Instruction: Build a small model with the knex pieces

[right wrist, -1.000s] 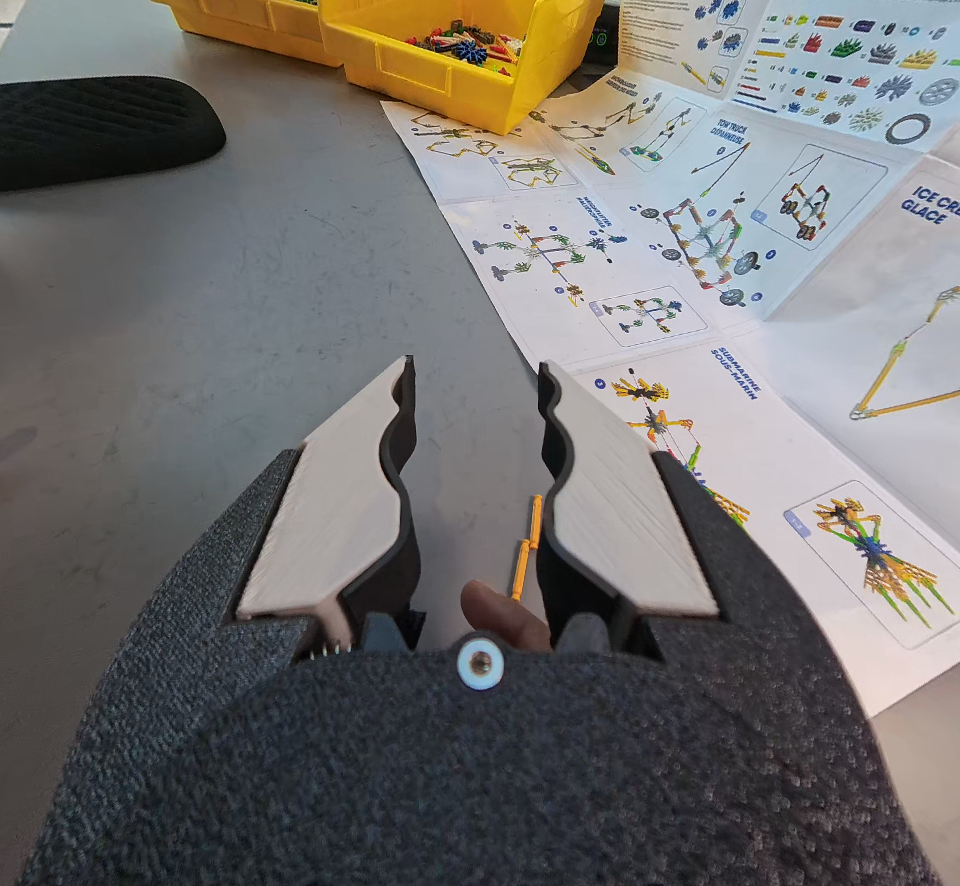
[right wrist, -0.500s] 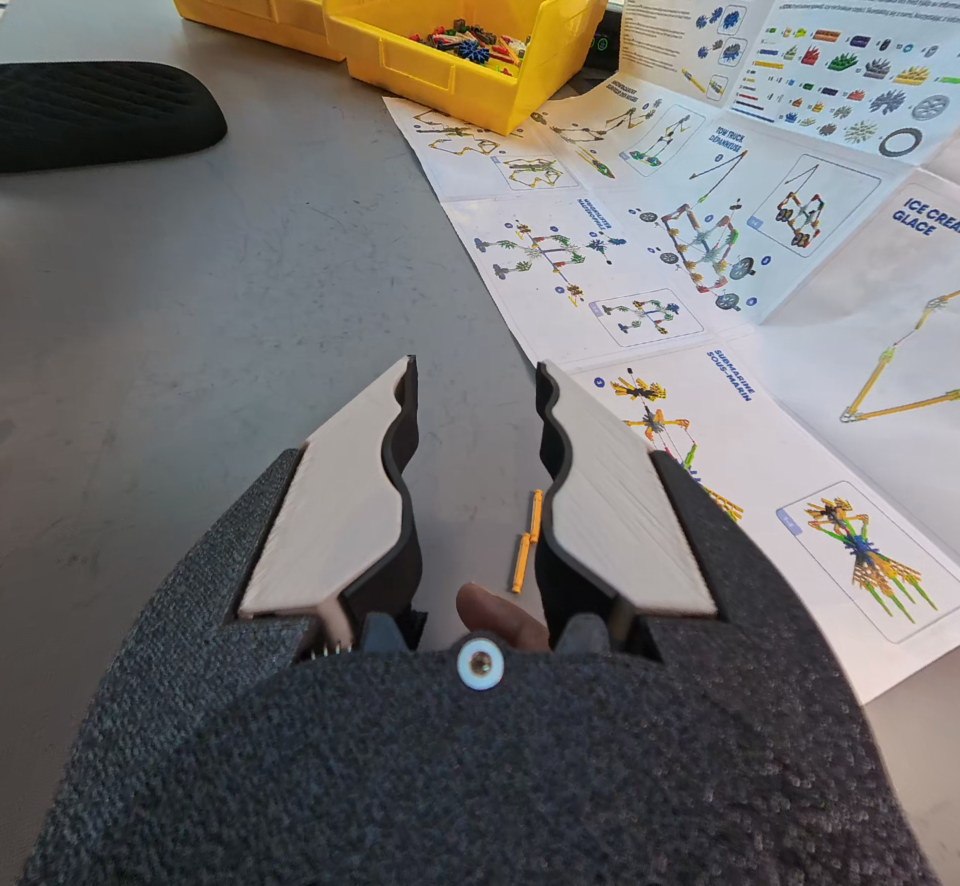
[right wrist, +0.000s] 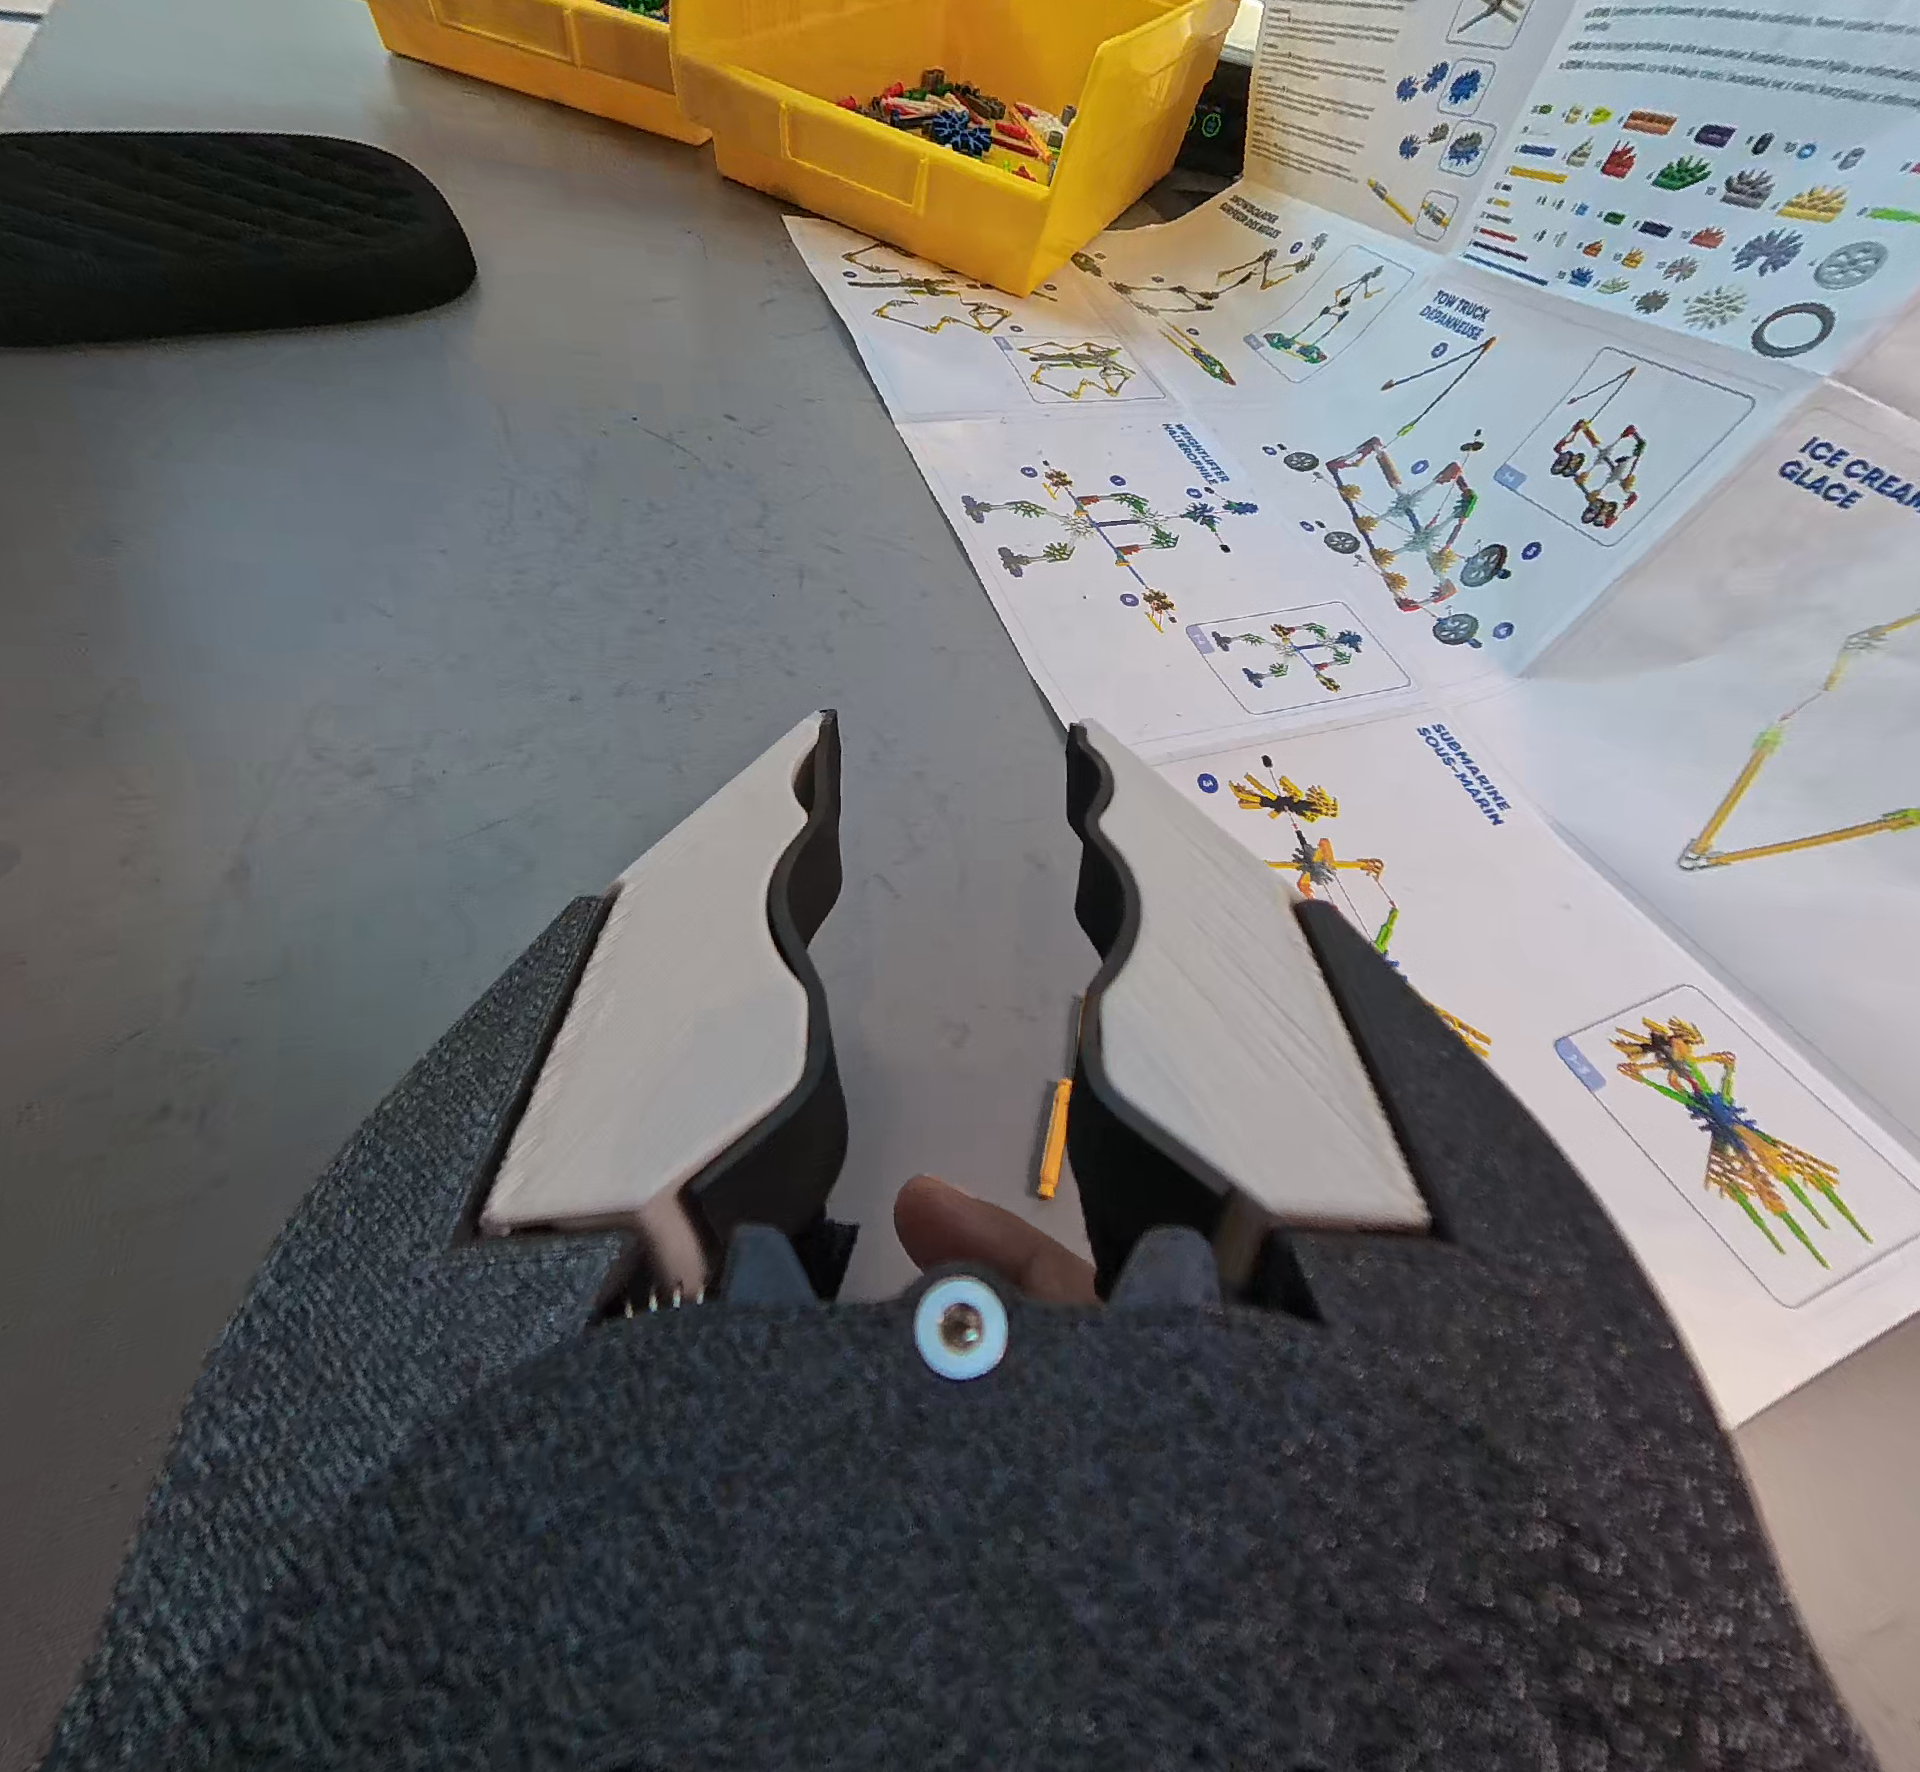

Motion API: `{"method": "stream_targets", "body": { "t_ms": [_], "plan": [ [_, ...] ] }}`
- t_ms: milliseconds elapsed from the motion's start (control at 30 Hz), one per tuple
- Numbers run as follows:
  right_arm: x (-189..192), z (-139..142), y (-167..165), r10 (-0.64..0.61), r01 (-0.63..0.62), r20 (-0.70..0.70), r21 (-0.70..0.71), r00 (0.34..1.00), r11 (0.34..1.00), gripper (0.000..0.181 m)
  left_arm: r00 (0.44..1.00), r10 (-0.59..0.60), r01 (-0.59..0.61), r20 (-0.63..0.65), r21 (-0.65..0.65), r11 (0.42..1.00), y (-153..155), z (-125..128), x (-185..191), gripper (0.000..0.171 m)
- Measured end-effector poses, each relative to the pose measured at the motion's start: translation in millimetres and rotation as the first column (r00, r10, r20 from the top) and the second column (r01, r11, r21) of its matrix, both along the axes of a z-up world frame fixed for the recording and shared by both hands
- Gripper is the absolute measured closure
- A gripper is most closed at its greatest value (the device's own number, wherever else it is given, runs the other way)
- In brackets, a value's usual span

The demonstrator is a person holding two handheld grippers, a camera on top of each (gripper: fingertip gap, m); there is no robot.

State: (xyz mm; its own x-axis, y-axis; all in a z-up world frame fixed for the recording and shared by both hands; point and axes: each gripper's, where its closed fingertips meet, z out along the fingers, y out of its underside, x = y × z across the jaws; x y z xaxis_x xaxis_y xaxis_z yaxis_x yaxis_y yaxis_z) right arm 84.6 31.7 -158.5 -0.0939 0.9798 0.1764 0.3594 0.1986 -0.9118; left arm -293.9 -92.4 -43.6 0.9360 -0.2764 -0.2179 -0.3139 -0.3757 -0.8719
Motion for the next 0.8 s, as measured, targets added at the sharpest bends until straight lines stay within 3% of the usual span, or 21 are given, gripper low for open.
{"method": "stream_targets", "body": {
  "t_ms": [100, 167, 267, 400, 600, 800],
  "plan": [
    [-0.1, 1.7, -1.4, 0.000, 0.000, -0.001, 0.001, 1.000, 1.000, 0.139, 0.984, -0.112, 0.100, -0.135, -0.093, 0.991, 14.3, -36.0, 80.6, 0.155],
    [1.4, 3.1, -4.6, 0.012, -0.012, 0.002, 0.011, 1.000, 1.000, 0.138, 0.970, -0.192, 0.161, -0.152, -0.193, 0.968, 24.0, -70.1, 130.9, 0.155],
    [4.4, 3.0, -17.1, 0.062, -0.063, 0.013, 0.004, 0.998, 0.998, 0.137, 0.941, -0.327, 0.284, -0.081, -0.331, 0.900, 32.9, -116.4, 204.3, 0.155],
    [8.0, -1.4, -34.7, 0.139, -0.139, 0.033, 0.021, 0.990, 0.990, 0.138, 0.888, -0.460, 0.409, -0.006, -0.448, 0.795, 40.4, -158.2, 277.9, 0.155],
    [10.7, -15.9, -51.5, 0.209, -0.213, 0.097, 0.031, 0.973, 0.977, 0.139, 0.849, -0.527, 0.474, 0.022, -0.473, 0.743, 55.1, -169.5, 324.9, 0.154],
    [13.4, -23.5, -51.4, 0.216, -0.222, 0.135, 0.036, 0.967, 0.974, 0.139, 0.874, -0.483, 0.456, 0.050, -0.428, 0.780, 60.6, -159.1, 312.3, 0.139]
  ]
}}
